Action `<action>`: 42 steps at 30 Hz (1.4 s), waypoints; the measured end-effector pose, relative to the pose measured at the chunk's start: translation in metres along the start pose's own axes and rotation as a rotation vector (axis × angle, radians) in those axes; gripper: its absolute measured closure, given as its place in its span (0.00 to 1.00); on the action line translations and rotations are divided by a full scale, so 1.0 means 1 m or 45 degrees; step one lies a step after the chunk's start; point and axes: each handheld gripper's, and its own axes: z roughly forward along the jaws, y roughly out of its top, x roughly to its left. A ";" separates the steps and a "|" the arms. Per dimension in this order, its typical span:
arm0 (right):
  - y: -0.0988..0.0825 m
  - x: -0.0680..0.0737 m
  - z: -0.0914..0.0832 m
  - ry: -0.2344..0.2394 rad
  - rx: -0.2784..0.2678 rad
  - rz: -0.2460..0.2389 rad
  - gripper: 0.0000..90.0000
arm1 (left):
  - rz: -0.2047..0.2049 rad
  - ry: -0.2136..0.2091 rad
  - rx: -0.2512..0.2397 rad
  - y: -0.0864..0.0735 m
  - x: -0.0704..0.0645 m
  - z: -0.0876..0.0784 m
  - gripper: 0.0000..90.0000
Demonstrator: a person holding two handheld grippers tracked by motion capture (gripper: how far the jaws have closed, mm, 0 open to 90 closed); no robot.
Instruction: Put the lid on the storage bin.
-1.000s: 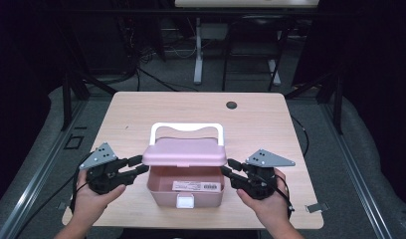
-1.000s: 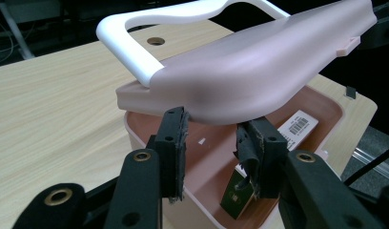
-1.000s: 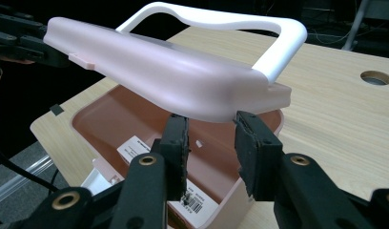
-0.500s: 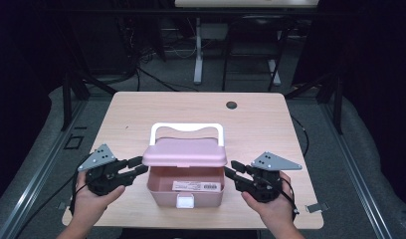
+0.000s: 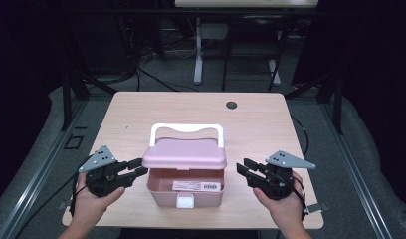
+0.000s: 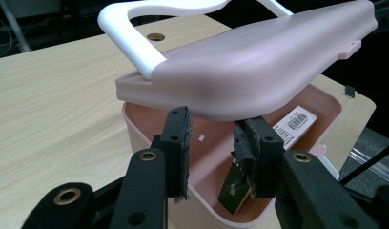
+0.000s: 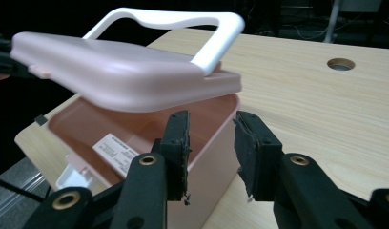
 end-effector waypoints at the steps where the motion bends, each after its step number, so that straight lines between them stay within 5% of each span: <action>1: 0.000 -0.002 0.001 -0.006 -0.002 0.005 0.73 | 0.003 0.000 0.002 0.000 0.000 0.000 0.73; 19: -0.003 -0.025 0.028 -0.079 0.007 0.054 0.73 | -0.025 -0.026 0.022 -0.014 0.000 -0.001 0.74; 42: -0.016 -0.035 0.041 -0.113 -0.011 0.106 0.73 | -0.017 -0.050 0.032 -0.031 -0.004 0.000 0.77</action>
